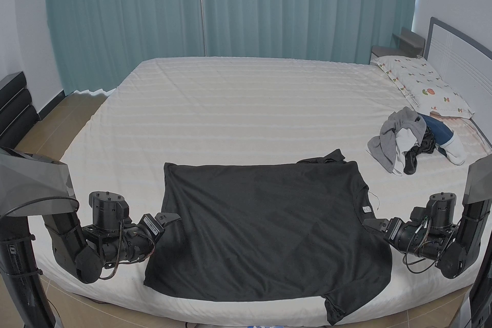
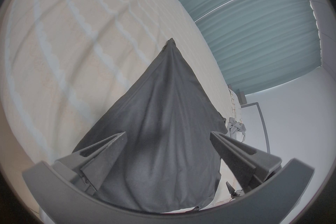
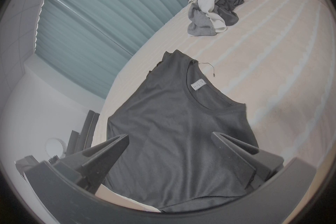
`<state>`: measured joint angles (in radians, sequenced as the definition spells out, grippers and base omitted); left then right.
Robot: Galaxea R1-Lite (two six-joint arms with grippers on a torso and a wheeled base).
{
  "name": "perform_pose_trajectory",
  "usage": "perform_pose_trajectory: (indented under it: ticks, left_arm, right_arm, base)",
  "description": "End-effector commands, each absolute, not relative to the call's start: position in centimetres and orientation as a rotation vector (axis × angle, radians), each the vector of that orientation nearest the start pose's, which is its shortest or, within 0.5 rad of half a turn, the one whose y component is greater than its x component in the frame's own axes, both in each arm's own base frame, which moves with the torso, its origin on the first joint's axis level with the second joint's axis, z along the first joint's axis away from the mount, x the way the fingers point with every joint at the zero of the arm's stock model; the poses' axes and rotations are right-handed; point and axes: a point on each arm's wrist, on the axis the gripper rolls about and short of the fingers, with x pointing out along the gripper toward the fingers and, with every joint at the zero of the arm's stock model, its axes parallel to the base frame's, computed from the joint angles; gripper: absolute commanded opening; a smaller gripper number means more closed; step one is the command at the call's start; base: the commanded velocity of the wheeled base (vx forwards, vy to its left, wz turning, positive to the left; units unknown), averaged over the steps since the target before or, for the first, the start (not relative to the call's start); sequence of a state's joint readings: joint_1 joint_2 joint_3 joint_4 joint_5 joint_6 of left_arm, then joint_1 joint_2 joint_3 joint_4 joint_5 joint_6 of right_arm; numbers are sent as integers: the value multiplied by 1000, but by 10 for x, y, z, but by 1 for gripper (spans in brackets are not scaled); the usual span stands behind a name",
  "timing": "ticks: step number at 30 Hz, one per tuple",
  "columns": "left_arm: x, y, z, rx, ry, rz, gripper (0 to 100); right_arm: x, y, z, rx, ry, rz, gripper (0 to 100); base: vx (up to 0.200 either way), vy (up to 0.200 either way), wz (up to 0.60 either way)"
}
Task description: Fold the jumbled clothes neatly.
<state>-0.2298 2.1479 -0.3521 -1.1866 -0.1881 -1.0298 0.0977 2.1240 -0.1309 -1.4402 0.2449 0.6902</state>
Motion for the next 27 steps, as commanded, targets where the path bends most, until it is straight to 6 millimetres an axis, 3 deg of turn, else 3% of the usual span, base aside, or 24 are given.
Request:
perform_pose_trajectory:
  ticks: [1,14,27]
  left_arm:
    - [270,-69,-2,-962,800,-37,100]
    - [269,-66,-3,-929,779,-23,100]
    - [273,-66,-23,-841,791,46,100]
  right_arm:
    - [234,29,0,685,706,115,100]
    - [233,30,0,680,701,120,100]
    - [234,30,-10,676,693,123,100]
  base:
    - [-200,0,0]
    - [-200,0,0]
    - [0,0,0]
